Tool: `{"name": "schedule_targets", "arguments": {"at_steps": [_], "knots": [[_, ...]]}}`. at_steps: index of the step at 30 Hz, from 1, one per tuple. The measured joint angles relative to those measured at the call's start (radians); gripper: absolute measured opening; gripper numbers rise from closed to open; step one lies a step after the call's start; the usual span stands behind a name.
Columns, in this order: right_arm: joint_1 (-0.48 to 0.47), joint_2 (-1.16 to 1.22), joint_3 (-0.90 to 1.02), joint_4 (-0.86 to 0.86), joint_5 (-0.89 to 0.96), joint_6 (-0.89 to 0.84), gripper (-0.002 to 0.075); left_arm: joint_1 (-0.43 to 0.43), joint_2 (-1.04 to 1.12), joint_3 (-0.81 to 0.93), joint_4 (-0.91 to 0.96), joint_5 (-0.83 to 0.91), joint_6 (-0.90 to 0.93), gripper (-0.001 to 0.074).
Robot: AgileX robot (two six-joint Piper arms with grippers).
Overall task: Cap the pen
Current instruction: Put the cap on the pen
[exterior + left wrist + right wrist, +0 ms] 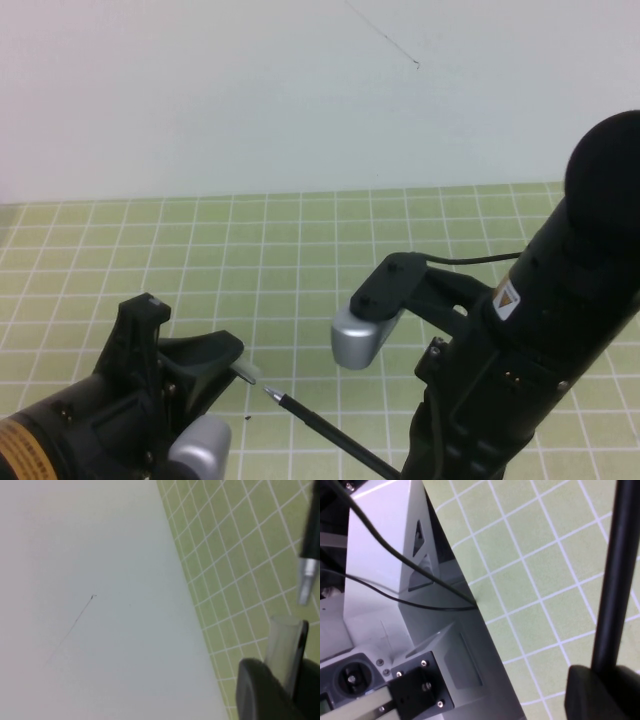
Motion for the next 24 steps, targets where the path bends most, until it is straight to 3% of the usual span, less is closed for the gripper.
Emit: {"name": "schedule_targets", "arguments": {"at_steps": [24], "knots": [[0.0, 0.02, 0.0, 0.011, 0.0, -0.006, 0.0057, 0.0, 0.0, 0.0, 0.006, 0.041, -0.011, 0.0001]]}}
